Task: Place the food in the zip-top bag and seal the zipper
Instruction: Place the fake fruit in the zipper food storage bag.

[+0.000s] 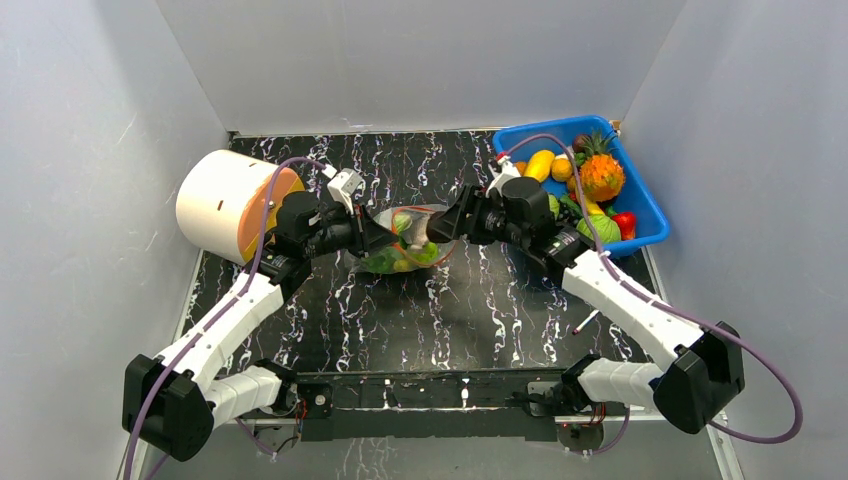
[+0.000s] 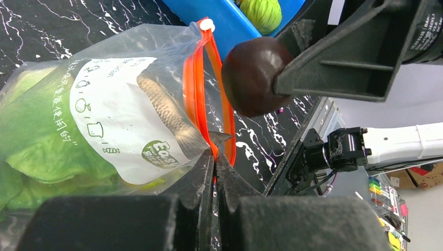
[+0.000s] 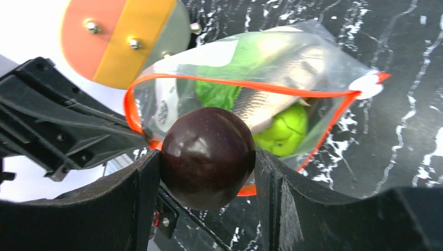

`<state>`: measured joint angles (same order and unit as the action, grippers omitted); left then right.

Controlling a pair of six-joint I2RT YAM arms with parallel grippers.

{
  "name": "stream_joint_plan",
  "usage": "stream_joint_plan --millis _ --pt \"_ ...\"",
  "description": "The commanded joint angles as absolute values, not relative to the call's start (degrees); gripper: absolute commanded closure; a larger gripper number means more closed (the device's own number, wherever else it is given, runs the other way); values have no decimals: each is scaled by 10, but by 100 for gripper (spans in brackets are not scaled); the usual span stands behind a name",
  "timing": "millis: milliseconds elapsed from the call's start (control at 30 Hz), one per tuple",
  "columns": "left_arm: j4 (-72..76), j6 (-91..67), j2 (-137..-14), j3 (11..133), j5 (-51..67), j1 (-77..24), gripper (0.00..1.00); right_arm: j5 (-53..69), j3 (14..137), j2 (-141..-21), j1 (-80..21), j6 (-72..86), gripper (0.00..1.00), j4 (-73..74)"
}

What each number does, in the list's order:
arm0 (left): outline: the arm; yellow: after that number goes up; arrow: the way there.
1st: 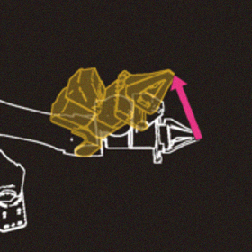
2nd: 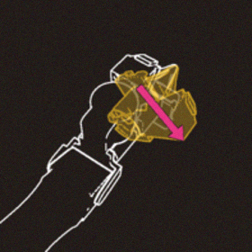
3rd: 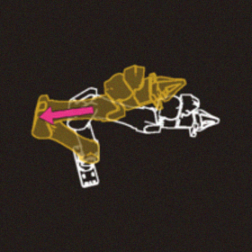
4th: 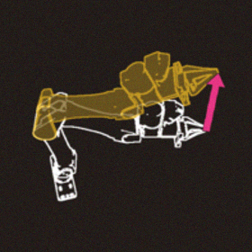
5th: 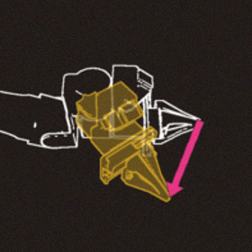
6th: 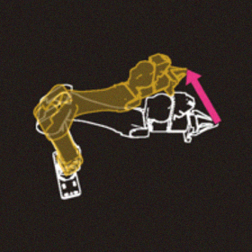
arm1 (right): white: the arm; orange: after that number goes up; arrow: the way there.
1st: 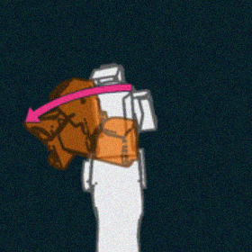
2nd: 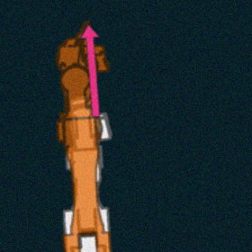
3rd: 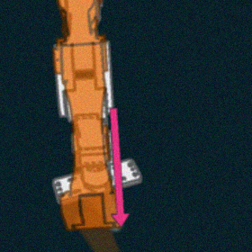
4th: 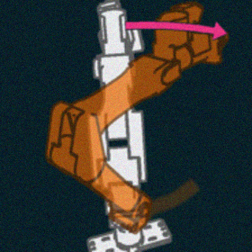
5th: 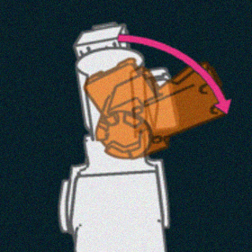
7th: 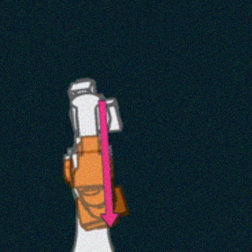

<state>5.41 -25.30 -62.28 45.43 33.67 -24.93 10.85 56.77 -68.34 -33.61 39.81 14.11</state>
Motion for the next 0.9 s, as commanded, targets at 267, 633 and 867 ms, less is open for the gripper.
stream_joint_plan --millis 267,633,867 --pt "93 -275 -605 459 368 -252 100 69 581 -754 -397 434 58 7" --pt "104 -284 -596 451 380 -251 100 49 612 -797 -399 433 44 16" --pt "92 -270 -596 457 379 -252 100 66 618 -768 -399 352 30 64"
